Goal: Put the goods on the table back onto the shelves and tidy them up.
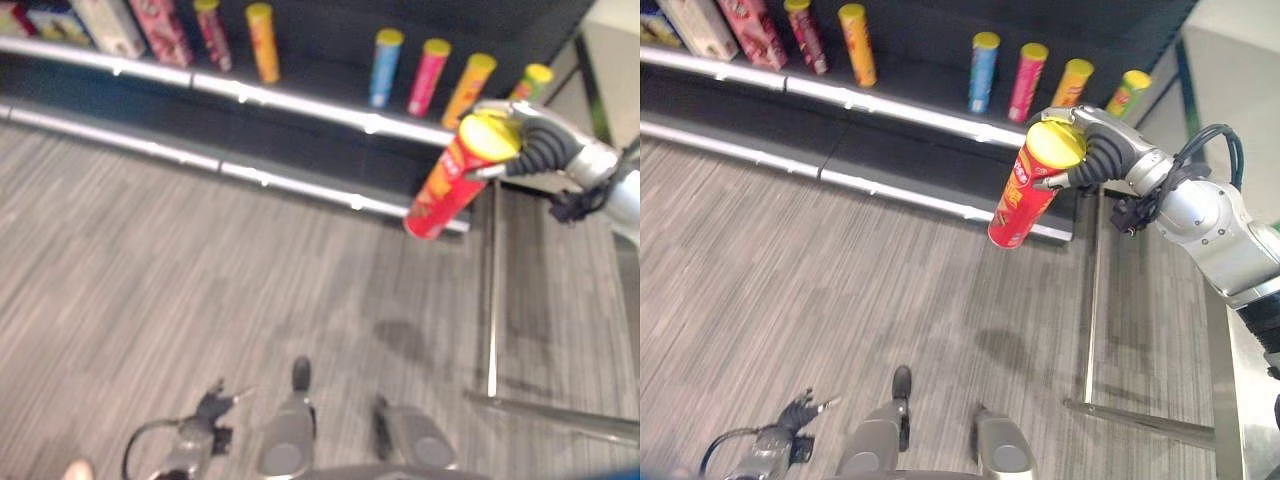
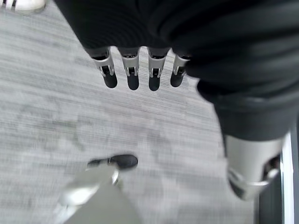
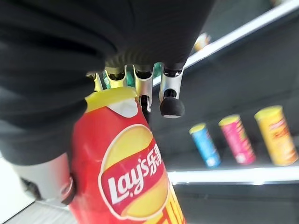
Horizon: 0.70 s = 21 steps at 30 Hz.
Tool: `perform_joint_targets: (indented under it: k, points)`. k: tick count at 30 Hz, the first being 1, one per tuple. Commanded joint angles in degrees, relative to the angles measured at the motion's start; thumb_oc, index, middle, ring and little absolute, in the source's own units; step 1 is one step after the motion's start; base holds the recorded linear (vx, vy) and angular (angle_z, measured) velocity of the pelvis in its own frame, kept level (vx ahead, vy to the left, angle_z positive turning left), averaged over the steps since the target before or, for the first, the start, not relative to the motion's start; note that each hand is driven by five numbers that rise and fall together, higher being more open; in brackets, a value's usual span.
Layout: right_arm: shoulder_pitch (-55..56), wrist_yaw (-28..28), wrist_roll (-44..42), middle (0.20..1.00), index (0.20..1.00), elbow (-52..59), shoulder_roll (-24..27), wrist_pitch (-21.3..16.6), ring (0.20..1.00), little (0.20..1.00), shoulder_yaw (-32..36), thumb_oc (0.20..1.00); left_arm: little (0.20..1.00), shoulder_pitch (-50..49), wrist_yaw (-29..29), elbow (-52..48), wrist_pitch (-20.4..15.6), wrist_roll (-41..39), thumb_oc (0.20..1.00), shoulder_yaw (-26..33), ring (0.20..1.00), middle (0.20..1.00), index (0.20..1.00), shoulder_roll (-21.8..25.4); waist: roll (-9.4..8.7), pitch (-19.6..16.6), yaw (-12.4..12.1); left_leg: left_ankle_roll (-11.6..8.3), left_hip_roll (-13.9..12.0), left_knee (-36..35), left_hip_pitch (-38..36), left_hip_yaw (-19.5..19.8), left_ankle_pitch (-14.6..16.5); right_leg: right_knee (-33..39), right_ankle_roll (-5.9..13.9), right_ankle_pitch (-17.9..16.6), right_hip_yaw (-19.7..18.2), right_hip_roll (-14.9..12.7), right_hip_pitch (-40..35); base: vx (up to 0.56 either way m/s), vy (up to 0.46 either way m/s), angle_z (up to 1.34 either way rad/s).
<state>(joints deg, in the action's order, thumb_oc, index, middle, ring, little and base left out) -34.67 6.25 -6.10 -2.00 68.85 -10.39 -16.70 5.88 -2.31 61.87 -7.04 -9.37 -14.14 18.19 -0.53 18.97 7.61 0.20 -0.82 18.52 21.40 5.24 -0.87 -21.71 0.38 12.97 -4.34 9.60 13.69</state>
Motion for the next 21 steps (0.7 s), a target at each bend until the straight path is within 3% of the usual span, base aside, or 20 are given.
perform_joint_targets:
  k: [1,12,13,21]
  points:
    - [-16.26,-4.02,-0.83,0.2,0.2,-8.7,-0.45,1.42,0.2,0.2,-10.8,0.2,1.0,-6.1,-2.57,2.35,-0.57,5.02,1.0,6.75,1.0,1.0,1.0,5.48,-2.25,-7.38,1.01,-7.63,-4.48,-12.49,-20.31,-12.88,6.77,20.98,13.13,-12.16,-5.16,-17.18,-11.78,0.03,0.168,0.83]
    - [-10.25,-3.87,-1.16,0.2,0.2,-7.46,-1.73,1.2,0.2,0.2,-6.43,0.2,1.0,-4.37,-2.48,-0.99,-1.15,3.34,1.0,6.24,1.0,1.0,1.0,4.26,-2.49,-8.43,2.13,-7.03,-3.88,-12.94,-21.77,-13.79,7.48,21.17,13.62,-12.13,-4.55,-18.17,-12.12,0.02,0.035,-0.67]
    - [-9.87,-3.82,-0.99,0.2,0.2,-7.36,-1.82,1.31,0.2,0.2,-6.09,0.2,1.0,-5.16,-2.38,-1.24,-1.02,3.47,1.0,5.52,1.0,1.0,1.0,2.5,-2.59,-8.56,1.85,-6.94,-3.87,-13.04,-22.07,-13.72,7.52,21.21,13.53,-11.99,-4.01,-18.3,-12.31,0.02,0.001,-0.78]
    - [-12.67,-4.17,0.17,0.2,0.2,-9.14,-0.55,1.81,0.2,0.2,-7.98,0.2,1.0,-10.0,-1.11,-0.72,-0.16,4.78,1.0,3.54,1.0,1.0,1.0,-0.94,-2.58,-8.26,0.47,-6.6,-3.97,-13.21,-21.81,-12.83,7.48,21.56,13.19,-11.92,-2.71,-18.4,-12.34,-0.01,-0.001,0.01]
